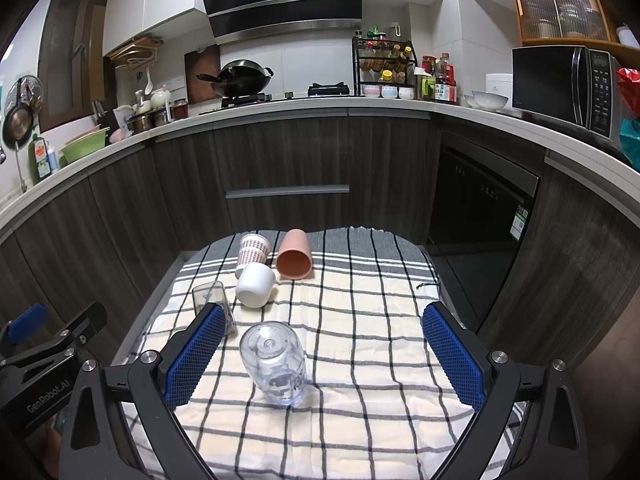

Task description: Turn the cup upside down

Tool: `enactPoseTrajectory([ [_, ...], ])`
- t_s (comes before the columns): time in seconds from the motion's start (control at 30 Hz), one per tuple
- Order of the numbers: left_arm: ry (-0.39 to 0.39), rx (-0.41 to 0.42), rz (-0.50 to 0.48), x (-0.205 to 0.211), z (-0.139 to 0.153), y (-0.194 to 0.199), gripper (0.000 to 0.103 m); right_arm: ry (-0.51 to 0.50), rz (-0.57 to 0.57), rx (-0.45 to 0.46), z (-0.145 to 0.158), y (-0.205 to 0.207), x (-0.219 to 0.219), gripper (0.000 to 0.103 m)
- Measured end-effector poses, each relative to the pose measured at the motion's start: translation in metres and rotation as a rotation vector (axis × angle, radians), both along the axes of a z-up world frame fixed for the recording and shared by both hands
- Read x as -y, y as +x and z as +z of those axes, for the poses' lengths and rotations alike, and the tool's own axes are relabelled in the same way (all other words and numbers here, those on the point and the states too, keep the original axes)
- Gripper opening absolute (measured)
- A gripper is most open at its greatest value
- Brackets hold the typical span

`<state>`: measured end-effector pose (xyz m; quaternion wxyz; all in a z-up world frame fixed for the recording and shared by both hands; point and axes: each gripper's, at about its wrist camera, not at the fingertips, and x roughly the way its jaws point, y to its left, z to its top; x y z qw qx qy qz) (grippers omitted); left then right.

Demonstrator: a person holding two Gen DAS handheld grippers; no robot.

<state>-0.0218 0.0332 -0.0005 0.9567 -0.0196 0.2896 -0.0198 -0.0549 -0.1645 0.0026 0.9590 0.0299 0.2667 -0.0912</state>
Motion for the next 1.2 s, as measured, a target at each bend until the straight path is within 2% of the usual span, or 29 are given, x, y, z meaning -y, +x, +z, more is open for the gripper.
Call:
enactPoseTrajectory([
  [1.2, -0.004, -0.015, 0.003, -0.0016, -0.0015, -0.0014, 0.103, 0.012, 0.001, -0.014, -0.0019, 0.0013, 0.0011, 0.099],
])
